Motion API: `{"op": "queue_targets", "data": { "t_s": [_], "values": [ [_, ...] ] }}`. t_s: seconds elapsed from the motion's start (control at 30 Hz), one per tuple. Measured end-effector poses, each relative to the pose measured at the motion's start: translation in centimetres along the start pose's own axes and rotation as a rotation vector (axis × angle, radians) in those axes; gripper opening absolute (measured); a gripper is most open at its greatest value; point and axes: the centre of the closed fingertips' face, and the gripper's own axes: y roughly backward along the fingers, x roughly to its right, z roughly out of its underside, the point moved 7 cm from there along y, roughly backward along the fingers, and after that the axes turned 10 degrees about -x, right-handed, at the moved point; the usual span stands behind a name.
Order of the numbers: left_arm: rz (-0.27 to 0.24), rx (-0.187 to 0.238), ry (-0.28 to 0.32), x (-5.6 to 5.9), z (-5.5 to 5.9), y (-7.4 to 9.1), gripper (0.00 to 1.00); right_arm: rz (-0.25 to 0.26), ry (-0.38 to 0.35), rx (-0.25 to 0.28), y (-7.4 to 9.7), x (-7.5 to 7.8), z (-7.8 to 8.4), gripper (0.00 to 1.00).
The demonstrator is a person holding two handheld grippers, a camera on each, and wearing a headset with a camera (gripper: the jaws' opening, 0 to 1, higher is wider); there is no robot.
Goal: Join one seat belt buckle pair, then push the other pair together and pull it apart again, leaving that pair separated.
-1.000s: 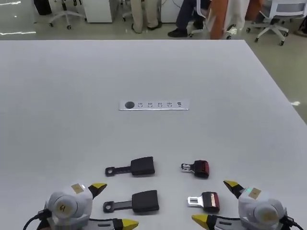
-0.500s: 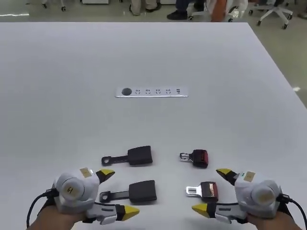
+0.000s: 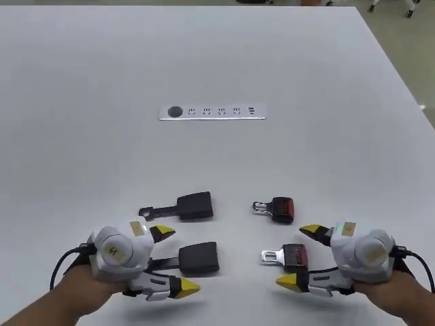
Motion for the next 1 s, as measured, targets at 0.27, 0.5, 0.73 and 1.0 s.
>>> {"op": "queue_targets", "data": {
  "t_s": [0.27,0.5,0.73,1.0],
  "values": [
    [0.030,-0.050,-0.071,0.3,-0.4,-1.2,0.67,-0.060,0.051,-0.049,-0.6,0.1,0.6,0.65],
    [0.043,-0.071,-0.103,0.5,-0.6,-1.9,0.64,-0.091,0.085,-0.080,-0.7,0.5,1.0,0.60],
    [0.046,-0.089,-0.129,-0.1,-0.1,-2.1,0.56,-0.108,0.121,-0.097,-0.7,1.1,1.4,0.56],
    [0.050,-0.091,-0.165,-0.4,0.2,-2.2,0.50,-0.122,0.155,-0.088,-0.7,1.4,1.5,0.46]
  ]
}}
